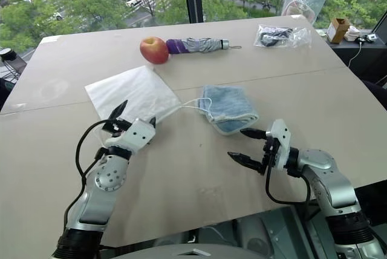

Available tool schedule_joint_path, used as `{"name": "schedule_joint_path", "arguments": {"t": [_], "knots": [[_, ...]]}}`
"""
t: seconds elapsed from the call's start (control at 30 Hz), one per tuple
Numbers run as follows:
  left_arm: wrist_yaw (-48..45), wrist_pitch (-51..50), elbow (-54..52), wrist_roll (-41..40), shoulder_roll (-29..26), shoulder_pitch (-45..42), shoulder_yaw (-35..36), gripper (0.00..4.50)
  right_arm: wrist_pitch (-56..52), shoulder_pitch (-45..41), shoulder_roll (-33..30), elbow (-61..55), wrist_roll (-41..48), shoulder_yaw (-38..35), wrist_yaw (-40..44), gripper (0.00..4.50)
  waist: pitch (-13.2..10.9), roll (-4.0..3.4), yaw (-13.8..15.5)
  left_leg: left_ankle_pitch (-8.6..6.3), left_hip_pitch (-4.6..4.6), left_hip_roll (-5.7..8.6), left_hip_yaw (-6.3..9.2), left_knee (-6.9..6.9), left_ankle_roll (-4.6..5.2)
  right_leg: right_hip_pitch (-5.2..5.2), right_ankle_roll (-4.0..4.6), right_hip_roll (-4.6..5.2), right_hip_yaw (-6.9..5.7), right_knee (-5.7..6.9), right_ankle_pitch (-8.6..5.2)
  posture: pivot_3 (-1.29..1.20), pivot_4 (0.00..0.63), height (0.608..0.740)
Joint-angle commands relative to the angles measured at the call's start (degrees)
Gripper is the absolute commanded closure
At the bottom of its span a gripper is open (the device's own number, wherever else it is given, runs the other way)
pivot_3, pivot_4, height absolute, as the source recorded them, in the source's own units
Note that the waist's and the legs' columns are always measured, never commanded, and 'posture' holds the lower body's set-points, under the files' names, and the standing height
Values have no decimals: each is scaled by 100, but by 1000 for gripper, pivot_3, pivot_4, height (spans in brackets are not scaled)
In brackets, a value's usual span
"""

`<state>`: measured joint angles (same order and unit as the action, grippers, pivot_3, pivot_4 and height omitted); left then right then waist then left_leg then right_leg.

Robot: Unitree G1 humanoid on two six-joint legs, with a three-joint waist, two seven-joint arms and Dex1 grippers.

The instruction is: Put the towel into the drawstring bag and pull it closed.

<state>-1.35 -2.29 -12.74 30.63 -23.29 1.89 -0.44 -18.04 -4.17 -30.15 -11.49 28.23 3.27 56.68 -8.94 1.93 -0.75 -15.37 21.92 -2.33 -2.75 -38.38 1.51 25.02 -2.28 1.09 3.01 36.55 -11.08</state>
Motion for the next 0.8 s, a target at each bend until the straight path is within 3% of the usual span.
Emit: {"name": "schedule_joint_path", "arguments": {"t": [0.03,0.13,0.23,0.47,0.5,0.8], "knots": [[163,46,79,131,-133,-73,156,41,129,-87,4,-207,76,-171,-20,0,0,0,1,0,0,0,0,0,0,0,0,0,0,0,0,0,150,740],[133,81,286,61,-241,-190,194,41,175,-104,22,-192,59,-166,-32,0,0,0,1,0,0,0,-2,0,0,0,-1,1,0,0,-1,0,150,740],[51,128,479,-62,-355,-332,223,857,238,-134,40,-164,47,-159,-51,0,0,0,1,0,0,0,-1,-1,0,0,-2,1,0,0,-1,0,150,740],[-134,208,681,-224,-567,-497,211,4287,375,-289,100,-56,-15,-166,-160,0,0,0,1,0,2,0,-2,1,0,1,14,1,-1,-1,10,0,150,740],[-173,208,683,-258,-588,-526,227,4467,419,-337,139,-20,-67,-175,-236,0,0,0,2,0,2,0,-2,1,0,1,14,2,-1,-1,10,0,150,740],[-1030,-288,491,-736,-832,-946,396,4467,-48,-1492,778,606,-1185,-96,-2091,0,-1,-1,-12,0,0,-1,-7,-1,0,4,15,-1,0,6,10,0,150,740]]}}
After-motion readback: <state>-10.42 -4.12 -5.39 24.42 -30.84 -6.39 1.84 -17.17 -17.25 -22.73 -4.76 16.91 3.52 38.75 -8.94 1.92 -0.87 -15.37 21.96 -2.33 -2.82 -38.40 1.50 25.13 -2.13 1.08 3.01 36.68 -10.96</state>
